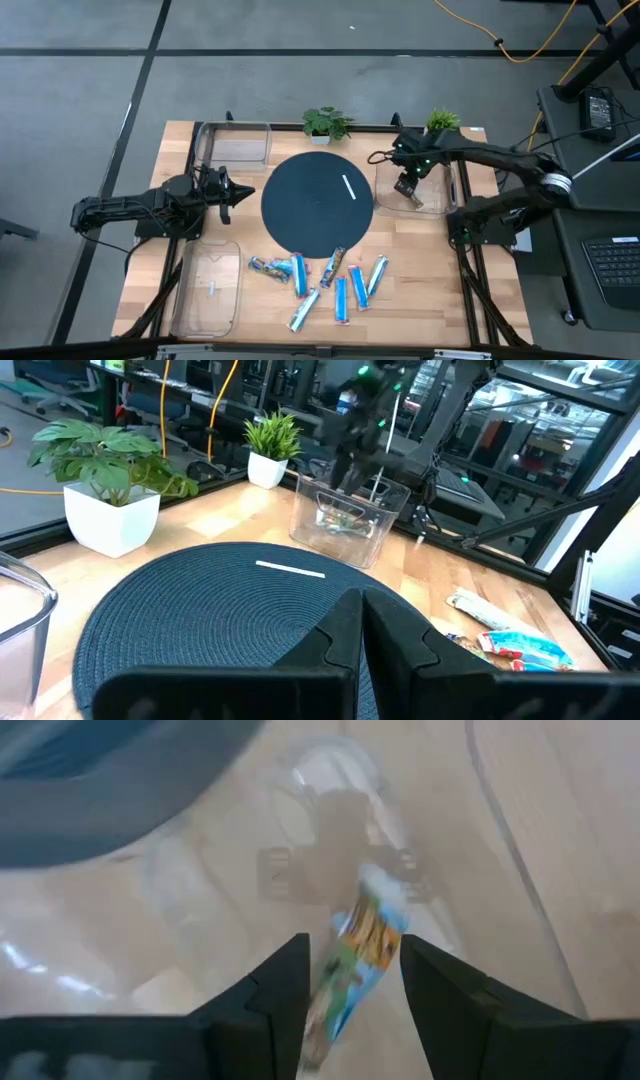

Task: Pick and place Granola Bars by type
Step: Put the yellow granola bar into the top right transparent bin

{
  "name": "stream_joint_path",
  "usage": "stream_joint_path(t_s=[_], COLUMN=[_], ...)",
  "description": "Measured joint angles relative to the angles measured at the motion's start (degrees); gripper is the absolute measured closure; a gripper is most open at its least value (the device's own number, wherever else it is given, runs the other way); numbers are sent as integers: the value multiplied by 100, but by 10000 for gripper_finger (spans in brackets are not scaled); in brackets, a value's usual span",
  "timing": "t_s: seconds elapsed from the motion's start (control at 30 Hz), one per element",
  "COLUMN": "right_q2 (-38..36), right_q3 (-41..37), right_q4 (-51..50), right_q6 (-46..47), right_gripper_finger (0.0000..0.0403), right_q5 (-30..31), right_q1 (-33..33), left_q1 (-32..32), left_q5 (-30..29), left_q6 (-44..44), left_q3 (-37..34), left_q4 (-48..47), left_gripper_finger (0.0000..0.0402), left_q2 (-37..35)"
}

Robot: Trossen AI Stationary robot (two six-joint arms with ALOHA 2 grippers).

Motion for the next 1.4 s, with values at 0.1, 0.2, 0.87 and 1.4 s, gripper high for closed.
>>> stream_joint_path(t_s=[0.1,0.2,0.87,1.4], right_q2=[-611,-1215,-1687,-876], right_q3=[198,605,4199,4222], right_q4=[-457,-981,-2132,-2407], right_q6=[272,481,1501,-50], right_gripper_finger=[243,243,244,244], right_q5=[41,73,162,-38], right_q1=[218,415,2976,4489], left_q1=[0,0,0,0], left_q5=[2,15,521,505], left_q6=[4,42,503,505], left_q3=[0,0,0,0], left_q4=[2,0,-58,-64], left_gripper_finger=[395,395,395,395], left_q2=[-1,0,-1,1])
